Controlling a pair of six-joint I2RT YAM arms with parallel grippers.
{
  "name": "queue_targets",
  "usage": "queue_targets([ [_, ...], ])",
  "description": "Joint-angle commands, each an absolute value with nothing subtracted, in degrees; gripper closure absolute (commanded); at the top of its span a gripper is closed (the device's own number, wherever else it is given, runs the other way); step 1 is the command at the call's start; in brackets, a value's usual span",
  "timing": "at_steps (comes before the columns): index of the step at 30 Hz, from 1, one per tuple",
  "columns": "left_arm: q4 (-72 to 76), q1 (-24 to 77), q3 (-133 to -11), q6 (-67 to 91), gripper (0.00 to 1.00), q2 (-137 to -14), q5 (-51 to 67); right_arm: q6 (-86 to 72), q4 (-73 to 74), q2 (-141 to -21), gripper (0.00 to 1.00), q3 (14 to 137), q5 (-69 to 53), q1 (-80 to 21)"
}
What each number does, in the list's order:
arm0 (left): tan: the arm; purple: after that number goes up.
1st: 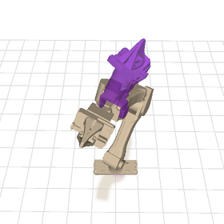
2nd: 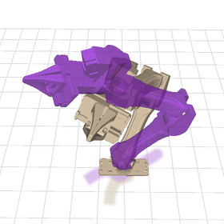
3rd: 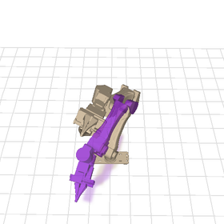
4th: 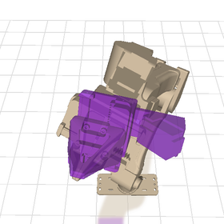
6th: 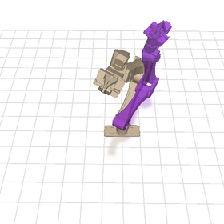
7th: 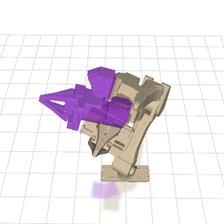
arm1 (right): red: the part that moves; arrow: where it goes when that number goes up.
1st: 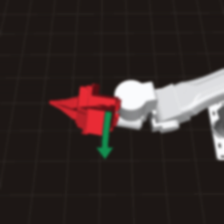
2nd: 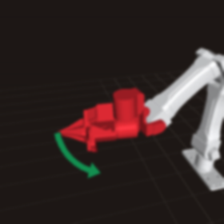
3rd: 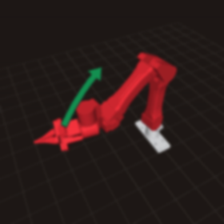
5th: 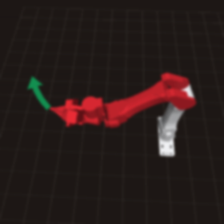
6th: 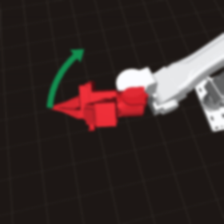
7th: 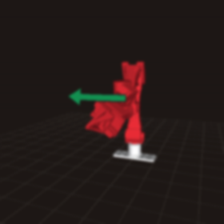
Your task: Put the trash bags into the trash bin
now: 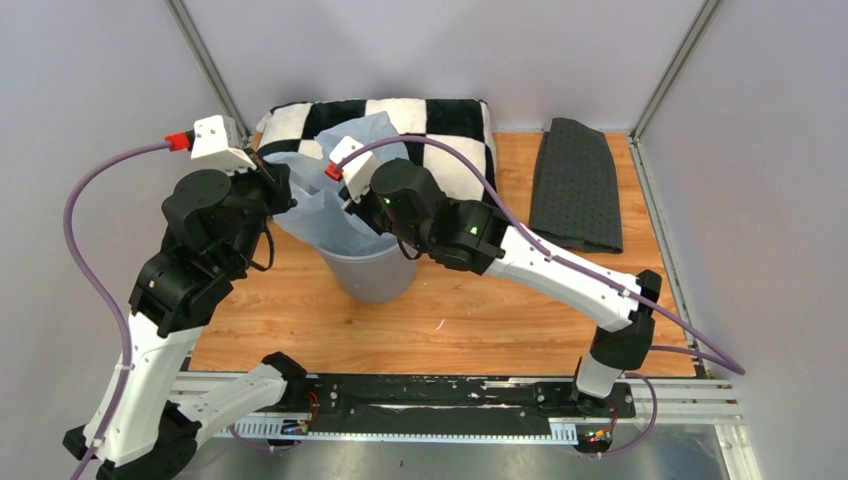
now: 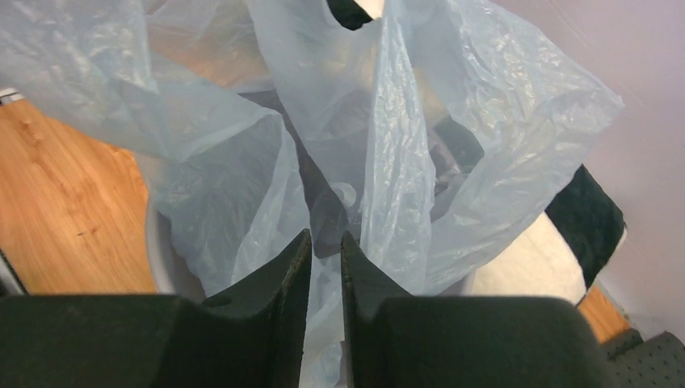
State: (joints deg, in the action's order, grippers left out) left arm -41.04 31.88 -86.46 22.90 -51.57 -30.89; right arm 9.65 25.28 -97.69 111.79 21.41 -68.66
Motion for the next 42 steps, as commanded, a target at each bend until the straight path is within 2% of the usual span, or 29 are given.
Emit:
queue_targets([
  [1, -41.7, 31.4, -87.0, 22.1, 1.00, -52.0, -31.7, 7.6, 25.3, -94.7, 0.75, 111.0, 13.6, -68.4],
  [8, -41.7, 31.4, -87.5, 22.2, 1.00, -52.2, -31.2, 9.5, 26.0, -96.5, 0.61, 113.9, 1.4, -68.3],
  [18, -41.9, 31.4, -88.6, 21.9, 1.00, -51.8, -31.0, 10.3, 28.3, -104.5, 0.56, 118.8, 3.5, -66.1],
  [29, -42.3, 31.4, -89.7, 21.7, 1.00, -52.3, -31.3, 9.1, 27.6, -104.8, 0.60, 117.2, 6.1, -64.4],
  [35, -42.2, 31.4, -89.4, 20.3, 1.00, -52.5, -33.1, 5.3, 26.5, -102.0, 0.60, 111.2, 1.6, -59.9],
  [42, -42.0, 31.4, -83.4, 20.3, 1.00, -54.6, -35.9, 3.7, 25.9, -100.6, 0.62, 102.7, -2.0, -59.1],
])
